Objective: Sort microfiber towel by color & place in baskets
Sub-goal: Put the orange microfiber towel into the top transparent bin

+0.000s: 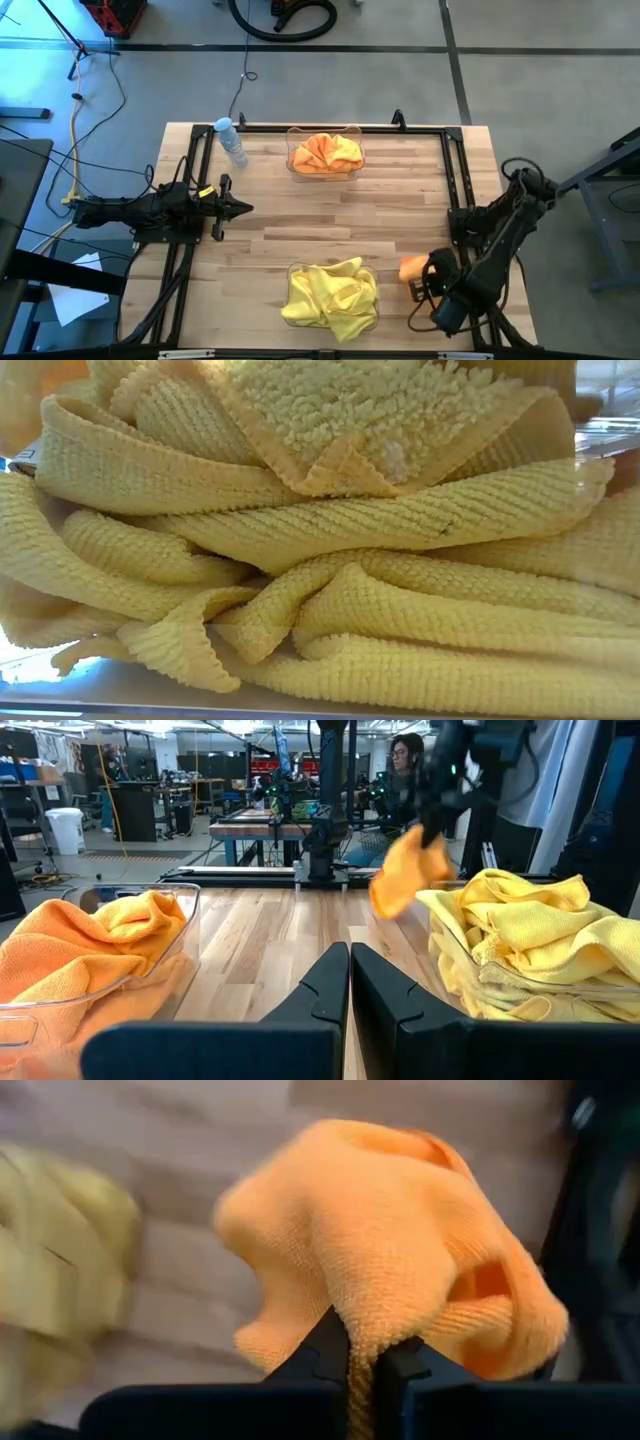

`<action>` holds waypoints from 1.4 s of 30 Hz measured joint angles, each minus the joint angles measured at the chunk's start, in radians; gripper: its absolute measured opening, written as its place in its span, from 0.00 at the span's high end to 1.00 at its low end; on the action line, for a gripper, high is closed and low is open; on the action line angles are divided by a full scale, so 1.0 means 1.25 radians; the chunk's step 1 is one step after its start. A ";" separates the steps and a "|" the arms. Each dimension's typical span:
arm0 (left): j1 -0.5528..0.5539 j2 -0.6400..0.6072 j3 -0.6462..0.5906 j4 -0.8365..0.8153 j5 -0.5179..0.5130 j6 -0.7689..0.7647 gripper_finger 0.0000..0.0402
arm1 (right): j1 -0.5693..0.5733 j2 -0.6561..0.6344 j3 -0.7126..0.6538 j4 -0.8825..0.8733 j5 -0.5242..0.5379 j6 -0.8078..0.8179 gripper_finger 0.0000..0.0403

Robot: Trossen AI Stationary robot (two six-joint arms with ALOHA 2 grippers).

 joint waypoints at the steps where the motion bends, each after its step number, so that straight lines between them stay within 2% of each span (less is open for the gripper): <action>1: 0.000 0.000 0.000 0.000 0.000 0.000 0.99 | -0.012 0.000 0.031 -0.044 0.014 -0.001 0.98; 5: 0.000 0.000 0.000 0.000 0.000 0.000 0.99 | -0.059 -0.001 0.132 -0.179 0.104 -0.014 0.99; 10: 0.000 0.000 0.000 0.000 0.000 0.000 0.99 | -0.149 -0.007 0.165 -0.176 0.236 -0.097 0.99; 15: 0.000 0.000 0.000 0.000 0.000 0.000 0.99 | -0.269 -0.006 0.165 -0.159 0.256 -0.229 1.00; 19: 0.000 0.000 0.000 0.000 0.000 0.000 0.99 | -0.373 -0.010 0.165 -0.065 0.284 -0.415 1.00; 31: 0.000 0.000 0.000 0.000 0.000 0.000 0.99 | -0.696 -0.027 0.164 0.387 0.257 -1.127 1.00; 37: 0.000 0.000 0.000 0.000 0.000 0.000 0.99 | -0.851 -0.024 0.164 0.645 0.138 -1.477 1.00; 42: 0.000 0.000 0.000 0.000 0.000 0.000 0.99 | -0.946 0.009 0.165 0.737 0.074 -1.643 1.00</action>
